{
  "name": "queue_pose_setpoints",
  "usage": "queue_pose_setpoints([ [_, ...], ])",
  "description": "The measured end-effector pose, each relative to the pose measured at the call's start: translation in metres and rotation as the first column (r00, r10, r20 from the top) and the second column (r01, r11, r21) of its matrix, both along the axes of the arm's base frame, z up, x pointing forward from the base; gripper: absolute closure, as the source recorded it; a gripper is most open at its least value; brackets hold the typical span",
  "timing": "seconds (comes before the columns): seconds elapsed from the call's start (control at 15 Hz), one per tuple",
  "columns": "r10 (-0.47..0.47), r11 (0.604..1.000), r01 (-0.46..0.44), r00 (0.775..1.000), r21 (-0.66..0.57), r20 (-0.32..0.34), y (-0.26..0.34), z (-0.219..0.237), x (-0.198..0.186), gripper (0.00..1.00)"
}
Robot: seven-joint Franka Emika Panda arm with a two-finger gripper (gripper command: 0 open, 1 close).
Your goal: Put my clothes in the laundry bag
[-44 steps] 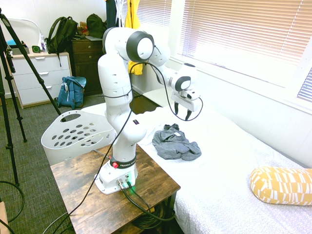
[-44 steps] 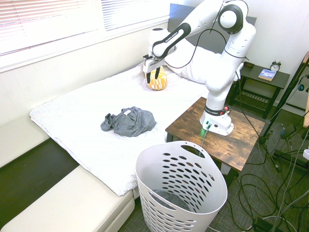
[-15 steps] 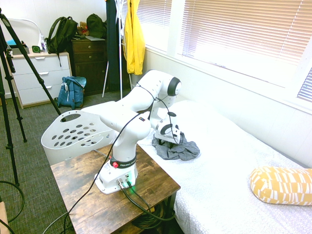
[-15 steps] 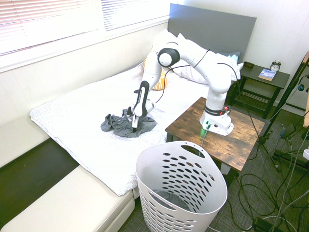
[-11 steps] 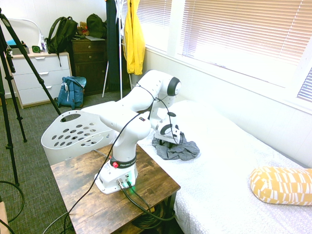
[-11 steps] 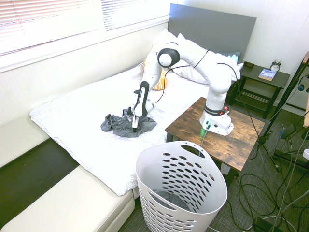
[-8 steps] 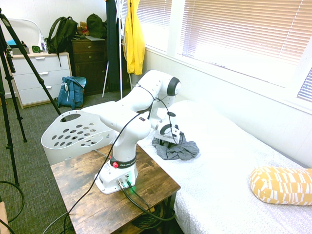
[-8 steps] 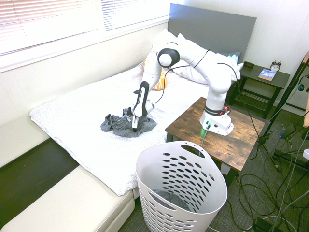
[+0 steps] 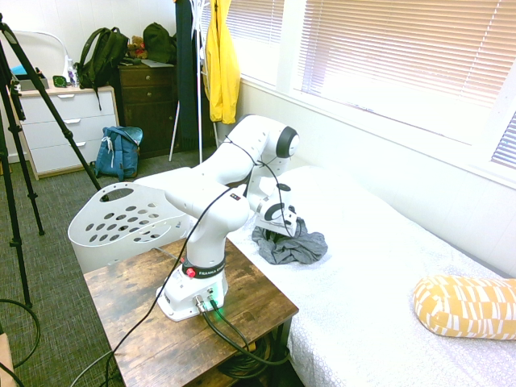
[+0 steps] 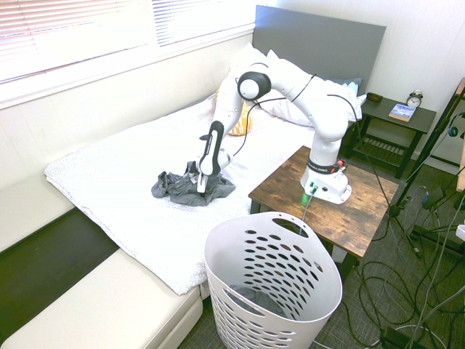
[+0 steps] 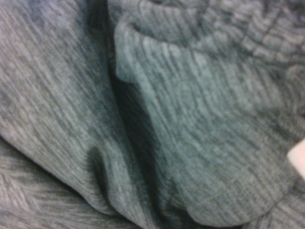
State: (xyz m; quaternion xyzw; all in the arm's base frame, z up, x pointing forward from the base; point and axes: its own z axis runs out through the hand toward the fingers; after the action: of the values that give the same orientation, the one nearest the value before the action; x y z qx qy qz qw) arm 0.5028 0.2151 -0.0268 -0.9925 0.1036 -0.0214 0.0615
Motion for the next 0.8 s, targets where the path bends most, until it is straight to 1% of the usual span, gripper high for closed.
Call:
queue_pose_setpoints([
  [0.27, -0.025, 1.0, 0.025, 1.0, 0.009, -0.005, 0.0, 0.002, 0.0, 1.0],
  [0.4, -0.052, 0.998, 0.052, 0.999, 0.017, -0.002, 0.003, 0.021, 0.005, 1.0],
  [0.53, -0.068, 0.997, 0.067, 0.997, 0.034, 0.026, 0.009, 0.07, 0.018, 1.0],
  [0.67, -0.08, 0.996, 0.077, 0.995, 0.054, 0.056, 0.019, 0.131, 0.032, 1.0],
  [0.8, -0.074, 0.995, 0.068, 0.994, 0.07, 0.077, 0.036, 0.192, 0.031, 1.0],
])
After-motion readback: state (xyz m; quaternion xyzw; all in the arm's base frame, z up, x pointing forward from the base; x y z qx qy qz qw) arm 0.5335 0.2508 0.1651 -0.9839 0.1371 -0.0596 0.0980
